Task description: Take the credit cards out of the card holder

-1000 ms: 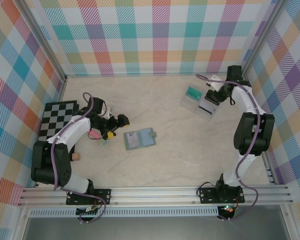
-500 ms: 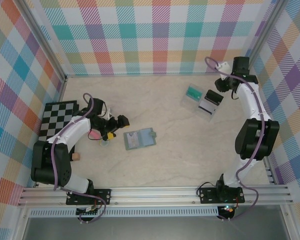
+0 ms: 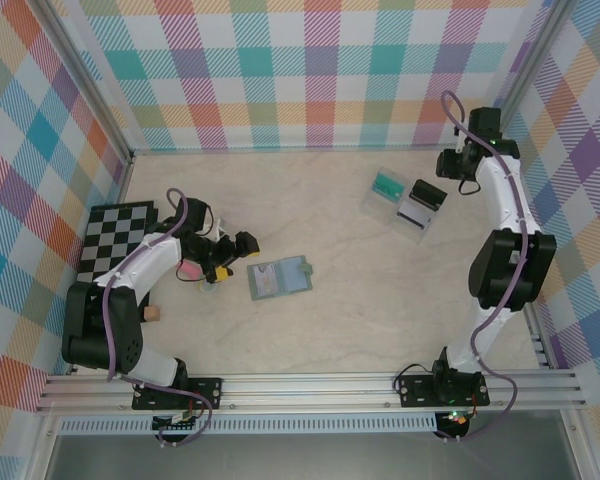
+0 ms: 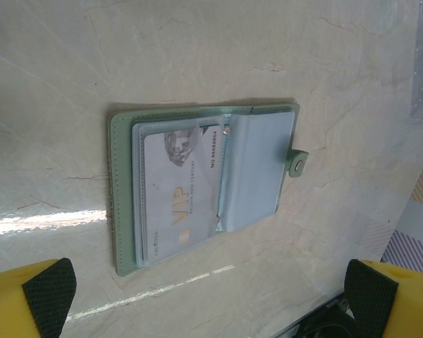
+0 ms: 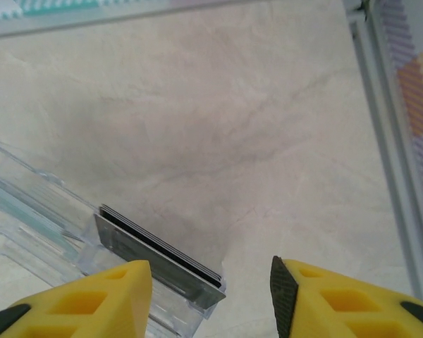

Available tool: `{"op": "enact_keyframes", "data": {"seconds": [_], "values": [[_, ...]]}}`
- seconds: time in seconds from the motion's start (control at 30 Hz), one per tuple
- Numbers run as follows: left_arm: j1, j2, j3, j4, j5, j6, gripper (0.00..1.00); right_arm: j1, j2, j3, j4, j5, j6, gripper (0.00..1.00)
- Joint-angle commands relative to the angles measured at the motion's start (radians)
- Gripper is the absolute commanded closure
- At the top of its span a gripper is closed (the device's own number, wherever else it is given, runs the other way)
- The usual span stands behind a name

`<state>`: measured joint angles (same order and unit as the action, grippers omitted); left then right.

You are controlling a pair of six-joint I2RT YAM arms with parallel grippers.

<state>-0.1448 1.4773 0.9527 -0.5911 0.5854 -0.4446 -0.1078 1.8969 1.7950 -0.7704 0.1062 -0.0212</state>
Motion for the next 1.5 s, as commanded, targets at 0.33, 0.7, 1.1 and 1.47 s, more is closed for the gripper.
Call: {"op": "enact_keyframes", "data": {"seconds": [0.33,0.7,1.1,1.47], "values": [[0.017,-0.011,-0.011,0.018,0.019,-0.011,0.00,0.020,0.077,-0.069,-0.017,0.096,0.031,0.53],[0.017,-0.018,-0.017,0.014,0.023,-0.011,0.00,0.026,0.061,-0.118,0.015,0.062,0.024,0.53],[0.017,-0.017,-0.023,0.023,0.028,-0.011,0.00,0.026,-0.035,-0.119,0.022,0.003,0.051,0.51],[0.017,-0.020,-0.025,0.022,0.028,-0.012,0.00,0.025,0.106,0.048,-0.067,0.120,0.146,0.50]]}}
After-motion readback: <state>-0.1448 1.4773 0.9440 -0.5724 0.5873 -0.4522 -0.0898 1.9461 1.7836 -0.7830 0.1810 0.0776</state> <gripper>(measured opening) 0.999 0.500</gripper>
